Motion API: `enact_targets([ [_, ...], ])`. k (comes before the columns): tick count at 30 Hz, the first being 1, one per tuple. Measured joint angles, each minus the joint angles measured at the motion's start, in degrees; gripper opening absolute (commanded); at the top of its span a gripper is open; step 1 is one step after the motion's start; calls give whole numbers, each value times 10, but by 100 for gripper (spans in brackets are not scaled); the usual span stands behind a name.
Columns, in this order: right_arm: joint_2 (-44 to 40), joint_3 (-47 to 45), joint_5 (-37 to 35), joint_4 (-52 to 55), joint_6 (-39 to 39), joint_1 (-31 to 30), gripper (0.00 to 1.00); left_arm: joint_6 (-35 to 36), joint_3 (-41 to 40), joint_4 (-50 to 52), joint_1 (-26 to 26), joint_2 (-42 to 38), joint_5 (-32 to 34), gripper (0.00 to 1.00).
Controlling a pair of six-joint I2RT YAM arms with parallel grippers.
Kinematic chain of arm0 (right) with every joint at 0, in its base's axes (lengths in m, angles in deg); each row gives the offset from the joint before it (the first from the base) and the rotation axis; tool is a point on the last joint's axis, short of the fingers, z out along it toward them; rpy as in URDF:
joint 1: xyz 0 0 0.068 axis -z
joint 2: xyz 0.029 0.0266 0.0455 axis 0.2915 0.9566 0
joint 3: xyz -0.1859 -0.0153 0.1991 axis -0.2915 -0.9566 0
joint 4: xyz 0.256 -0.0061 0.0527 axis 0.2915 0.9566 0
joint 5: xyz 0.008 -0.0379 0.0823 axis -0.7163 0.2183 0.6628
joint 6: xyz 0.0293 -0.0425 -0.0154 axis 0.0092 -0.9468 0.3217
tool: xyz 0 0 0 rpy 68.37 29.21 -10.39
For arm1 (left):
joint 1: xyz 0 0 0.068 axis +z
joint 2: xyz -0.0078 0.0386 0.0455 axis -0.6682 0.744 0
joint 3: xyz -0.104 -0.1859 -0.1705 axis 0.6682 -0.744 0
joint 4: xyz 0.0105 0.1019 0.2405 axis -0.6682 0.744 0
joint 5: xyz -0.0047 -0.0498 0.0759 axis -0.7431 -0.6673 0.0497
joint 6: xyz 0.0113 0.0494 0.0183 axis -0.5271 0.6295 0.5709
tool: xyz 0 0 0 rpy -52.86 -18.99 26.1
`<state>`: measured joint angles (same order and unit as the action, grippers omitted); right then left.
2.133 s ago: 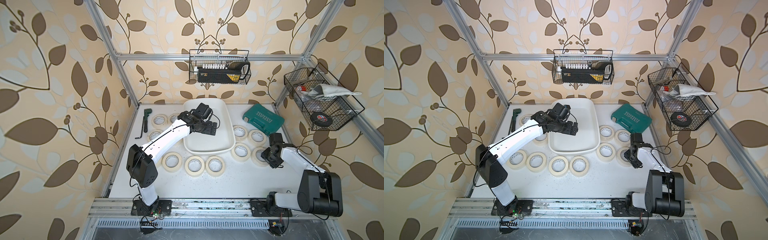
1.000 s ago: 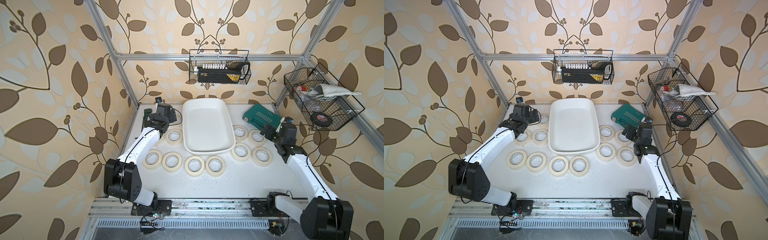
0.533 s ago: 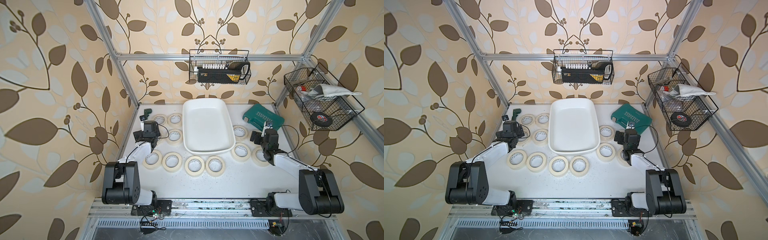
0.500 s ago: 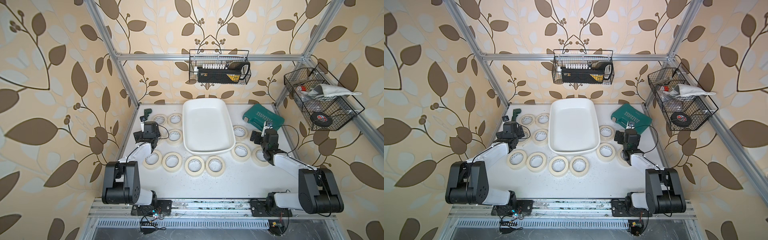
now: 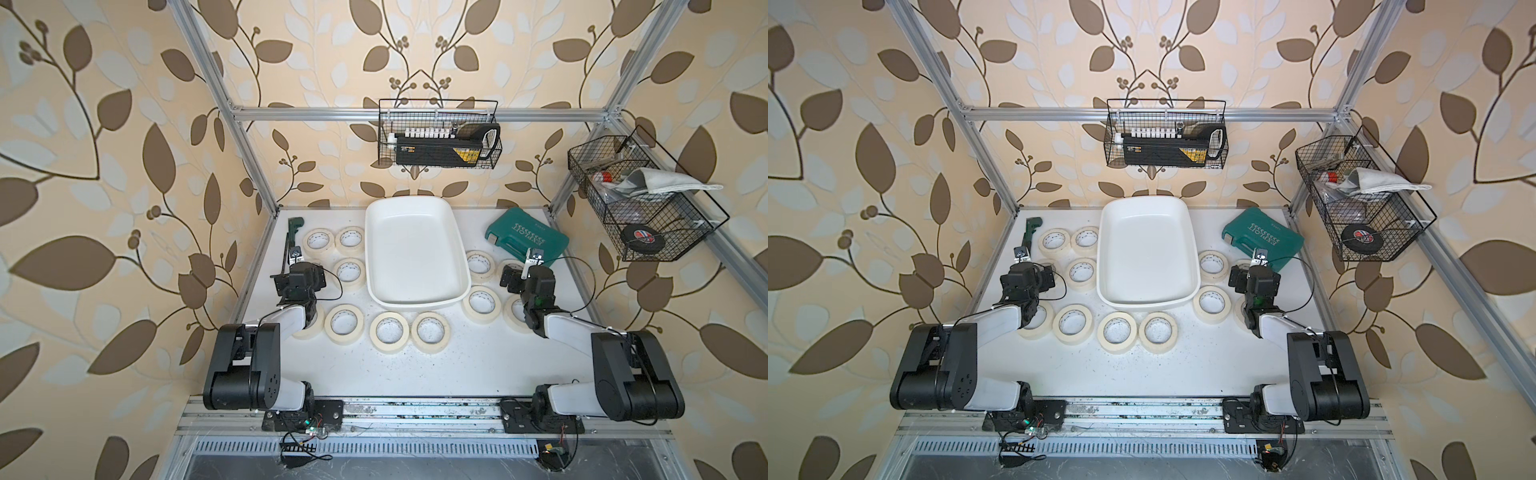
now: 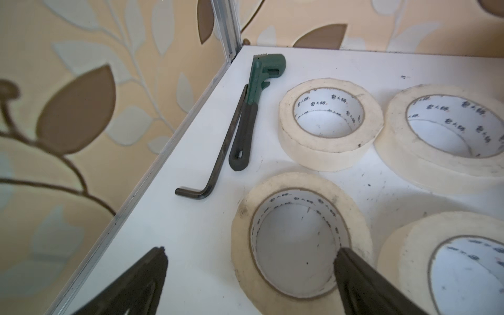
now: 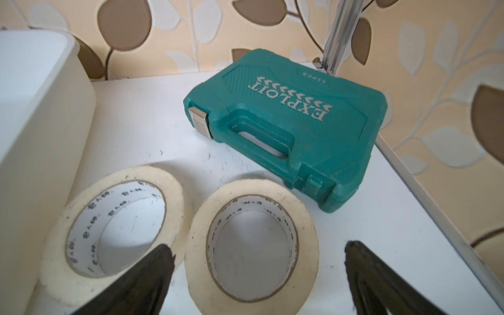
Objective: Take out the art tape in the storage box
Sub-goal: Reset both arms
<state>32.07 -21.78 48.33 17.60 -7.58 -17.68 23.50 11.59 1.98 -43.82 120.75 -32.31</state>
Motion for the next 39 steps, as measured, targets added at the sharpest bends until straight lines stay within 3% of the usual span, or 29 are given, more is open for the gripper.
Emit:
enact_targets([
  [10,28,-34,24,-94,-14,0,100,19,-35,-35,-43,-9,11,99],
  [15,42,-43,34,-124,-21,-4,99,16,-83,-77,-24,-7,-13,99],
  [21,42,-43,38,-137,-23,-4,99,-4,-78,-109,37,43,-75,99],
  [39,42,-43,40,-140,-25,-4,99,-13,-85,-153,39,50,-111,99],
])
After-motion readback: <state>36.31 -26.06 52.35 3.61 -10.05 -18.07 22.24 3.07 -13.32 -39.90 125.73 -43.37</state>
